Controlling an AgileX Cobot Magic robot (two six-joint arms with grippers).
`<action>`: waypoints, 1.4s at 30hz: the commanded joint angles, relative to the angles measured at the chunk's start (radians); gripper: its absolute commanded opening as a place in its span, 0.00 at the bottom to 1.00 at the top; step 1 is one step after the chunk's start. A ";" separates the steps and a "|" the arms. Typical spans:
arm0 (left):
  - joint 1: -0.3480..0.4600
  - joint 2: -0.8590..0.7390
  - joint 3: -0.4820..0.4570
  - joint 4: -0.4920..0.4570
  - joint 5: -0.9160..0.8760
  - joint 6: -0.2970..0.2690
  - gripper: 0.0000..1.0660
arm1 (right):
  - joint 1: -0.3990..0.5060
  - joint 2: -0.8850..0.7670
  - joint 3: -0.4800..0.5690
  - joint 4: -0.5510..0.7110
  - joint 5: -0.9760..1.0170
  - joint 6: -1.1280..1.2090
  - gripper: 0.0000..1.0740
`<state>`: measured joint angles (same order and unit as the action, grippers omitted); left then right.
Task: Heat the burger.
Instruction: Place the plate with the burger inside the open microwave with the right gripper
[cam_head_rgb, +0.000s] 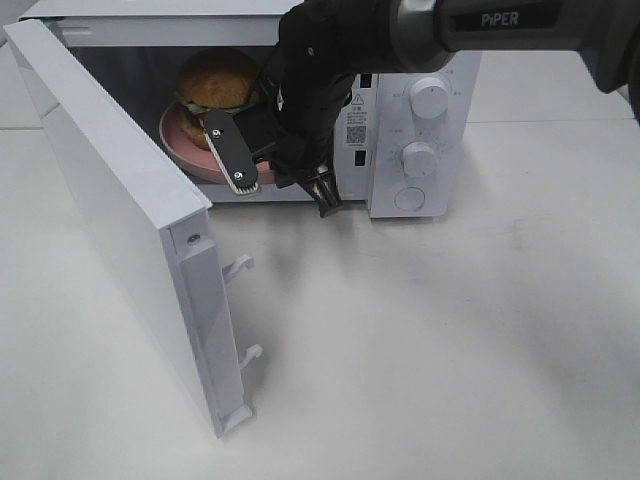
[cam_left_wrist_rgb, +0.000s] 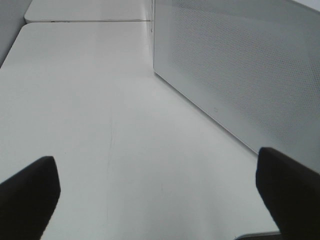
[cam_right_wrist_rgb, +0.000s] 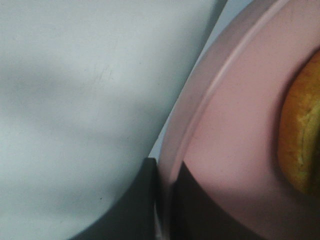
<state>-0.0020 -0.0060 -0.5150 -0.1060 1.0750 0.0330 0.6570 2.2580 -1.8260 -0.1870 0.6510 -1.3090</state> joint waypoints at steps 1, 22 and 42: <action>-0.004 -0.016 0.000 -0.008 -0.010 -0.001 0.94 | -0.002 0.026 -0.065 -0.016 -0.040 0.005 0.00; -0.004 -0.016 0.000 -0.008 -0.010 -0.001 0.94 | -0.015 0.106 -0.168 -0.011 -0.119 0.093 0.31; -0.004 -0.016 0.000 -0.008 -0.010 -0.001 0.94 | -0.018 0.018 -0.022 0.044 -0.170 0.151 0.62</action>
<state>-0.0020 -0.0060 -0.5150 -0.1060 1.0750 0.0330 0.6410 2.3200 -1.8860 -0.1490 0.4990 -1.1720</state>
